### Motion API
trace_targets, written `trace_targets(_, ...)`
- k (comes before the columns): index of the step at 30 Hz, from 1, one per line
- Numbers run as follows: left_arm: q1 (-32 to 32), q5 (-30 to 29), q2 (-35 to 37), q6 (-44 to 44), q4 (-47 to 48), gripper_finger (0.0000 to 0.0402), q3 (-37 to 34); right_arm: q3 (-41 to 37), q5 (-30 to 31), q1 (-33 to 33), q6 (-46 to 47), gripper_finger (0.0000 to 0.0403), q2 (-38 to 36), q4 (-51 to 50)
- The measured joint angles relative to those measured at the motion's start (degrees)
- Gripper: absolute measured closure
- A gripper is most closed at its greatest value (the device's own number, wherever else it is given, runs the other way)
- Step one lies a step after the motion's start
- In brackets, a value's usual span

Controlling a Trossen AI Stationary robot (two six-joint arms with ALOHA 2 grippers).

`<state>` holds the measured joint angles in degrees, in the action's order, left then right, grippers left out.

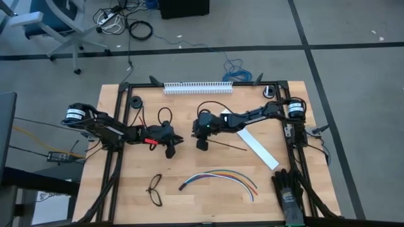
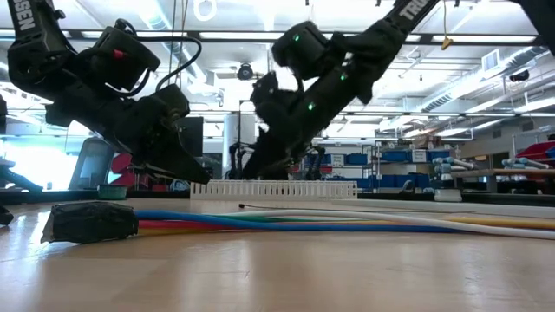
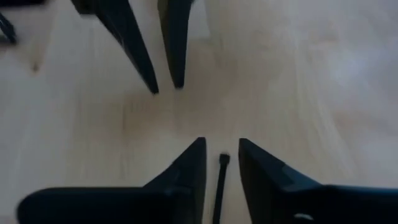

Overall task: Ziptie cables
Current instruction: Wrap the zip tie around the cable wires

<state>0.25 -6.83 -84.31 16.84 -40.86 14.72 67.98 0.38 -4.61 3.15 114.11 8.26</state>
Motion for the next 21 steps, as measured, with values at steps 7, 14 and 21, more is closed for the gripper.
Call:
trace_targets(7,0.00,0.00,0.00,-0.09,0.09,0.0323,0.00,2.63,-0.22,-0.37,0.66,0.0274,4.23,0.79)
trace_targets(14,0.00,0.00,-0.04,-0.07,0.98,0.0323,-0.10,2.95,-0.20,-0.39,0.84,0.0269,5.94,-2.25)
trace_targets(21,0.00,0.00,-0.04,0.06,1.48,0.0323,-0.04,2.95,-0.20,-0.97,0.77,0.0305,5.94,-3.83)
